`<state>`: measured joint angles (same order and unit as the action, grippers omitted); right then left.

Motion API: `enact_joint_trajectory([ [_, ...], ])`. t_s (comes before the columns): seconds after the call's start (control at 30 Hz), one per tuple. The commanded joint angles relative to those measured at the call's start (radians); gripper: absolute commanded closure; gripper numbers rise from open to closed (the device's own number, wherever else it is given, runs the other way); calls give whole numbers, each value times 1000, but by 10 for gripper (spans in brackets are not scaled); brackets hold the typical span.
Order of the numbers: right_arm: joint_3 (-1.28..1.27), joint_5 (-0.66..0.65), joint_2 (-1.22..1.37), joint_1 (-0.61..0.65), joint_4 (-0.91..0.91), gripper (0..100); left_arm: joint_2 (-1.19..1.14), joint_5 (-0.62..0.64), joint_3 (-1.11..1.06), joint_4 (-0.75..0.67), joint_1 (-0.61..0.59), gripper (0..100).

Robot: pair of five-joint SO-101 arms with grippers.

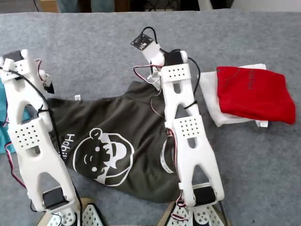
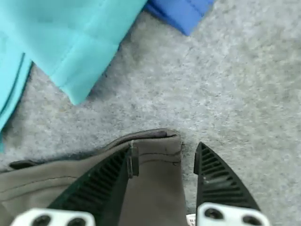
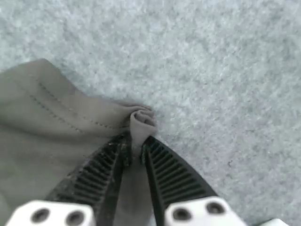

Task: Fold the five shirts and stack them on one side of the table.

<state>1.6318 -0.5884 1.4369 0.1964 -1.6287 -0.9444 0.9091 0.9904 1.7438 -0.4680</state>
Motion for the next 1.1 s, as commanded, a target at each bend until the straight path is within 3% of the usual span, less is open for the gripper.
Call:
enact_joint_trajectory([
  [0.0,30,2,15,18,34,984,14,5,54,15,-1,786],
  [0.5,39,2,22,18,34,984,8,3,4,11,33,786],
  [0.97,39,2,22,17,34,984,-137,3,4,0,4,792],
  [1.07,39,2,22,17,34,984,-137,5,4,-2,4,844],
])
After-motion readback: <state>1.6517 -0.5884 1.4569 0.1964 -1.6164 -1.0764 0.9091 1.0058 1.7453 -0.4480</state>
